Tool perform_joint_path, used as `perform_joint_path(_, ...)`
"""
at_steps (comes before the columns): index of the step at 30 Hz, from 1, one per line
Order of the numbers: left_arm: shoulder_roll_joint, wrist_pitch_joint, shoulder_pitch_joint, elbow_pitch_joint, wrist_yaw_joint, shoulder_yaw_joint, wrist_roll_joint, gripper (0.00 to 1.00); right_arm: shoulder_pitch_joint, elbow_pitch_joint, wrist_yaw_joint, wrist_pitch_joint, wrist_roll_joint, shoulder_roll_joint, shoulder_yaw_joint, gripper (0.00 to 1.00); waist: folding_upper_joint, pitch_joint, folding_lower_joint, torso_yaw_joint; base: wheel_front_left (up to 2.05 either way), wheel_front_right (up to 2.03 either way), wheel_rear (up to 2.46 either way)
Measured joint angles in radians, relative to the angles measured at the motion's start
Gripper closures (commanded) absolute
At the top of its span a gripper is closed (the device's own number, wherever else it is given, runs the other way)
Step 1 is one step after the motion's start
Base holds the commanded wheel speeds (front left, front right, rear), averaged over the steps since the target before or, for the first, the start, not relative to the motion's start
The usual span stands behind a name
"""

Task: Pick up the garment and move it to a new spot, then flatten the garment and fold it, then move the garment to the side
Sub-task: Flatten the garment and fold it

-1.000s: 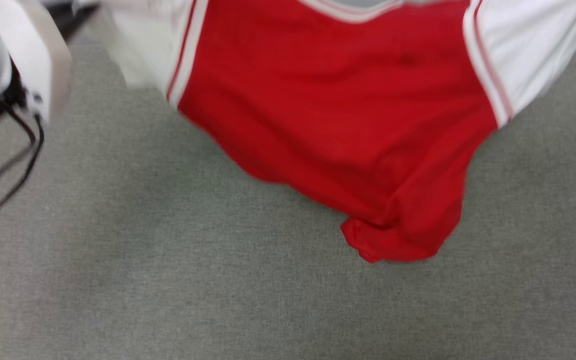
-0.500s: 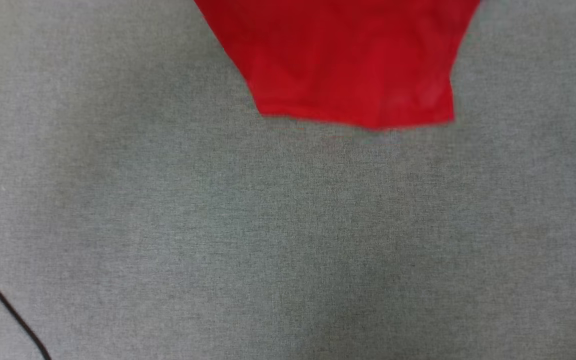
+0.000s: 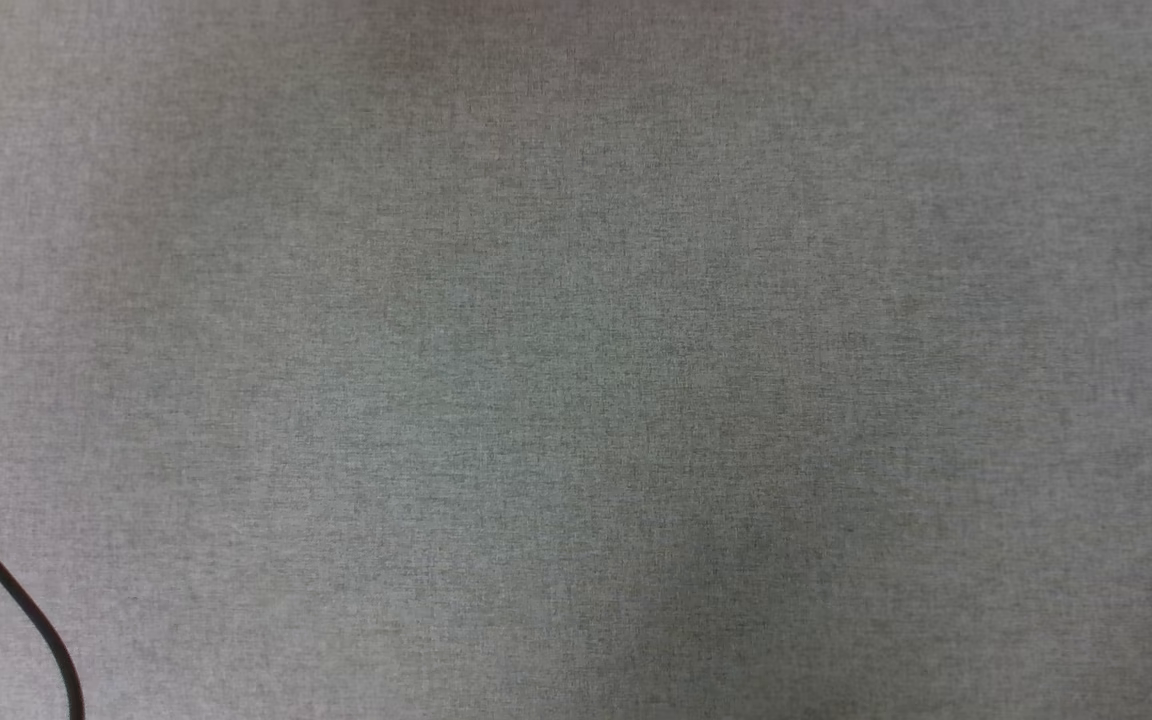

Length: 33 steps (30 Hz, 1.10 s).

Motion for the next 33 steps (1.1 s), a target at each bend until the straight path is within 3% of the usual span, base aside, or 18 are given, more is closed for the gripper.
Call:
perform_joint_path(7,0.016,-0.097,0.071,0.037,0.0,-0.083,-0.081,1.0,0.031,0.099,0.0,-0.065,0.071,0.031,0.095,1.0,0.0,0.02,0.0,0.001,0.0,0.0,0.0)
perform_joint_path(18,0.029,-0.291,0.513,0.059,0.0,-0.199,-0.243,1.0,0.386,0.176,0.0,-0.207,0.226,0.054,0.276,1.0,0.0001,-0.045,-0.0001,-0.011,0.0,0.0,0.0)
perform_joint_path(25,0.032,-0.348,0.824,0.0,0.034,-0.223,-0.294,1.0,0.648,0.119,0.0,-0.271,0.3,-0.012,0.359,1.0,0.0,-0.132,0.0,-0.008,0.0,0.0,0.0)
perform_joint_path(33,0.093,-0.358,1.227,-0.129,0.123,-0.181,-0.337,1.0,0.994,0.02,0.0,-0.348,0.376,-0.109,0.353,1.0,0.0,-0.268,-0.0003,-0.015,0.0,0.0,0.0)
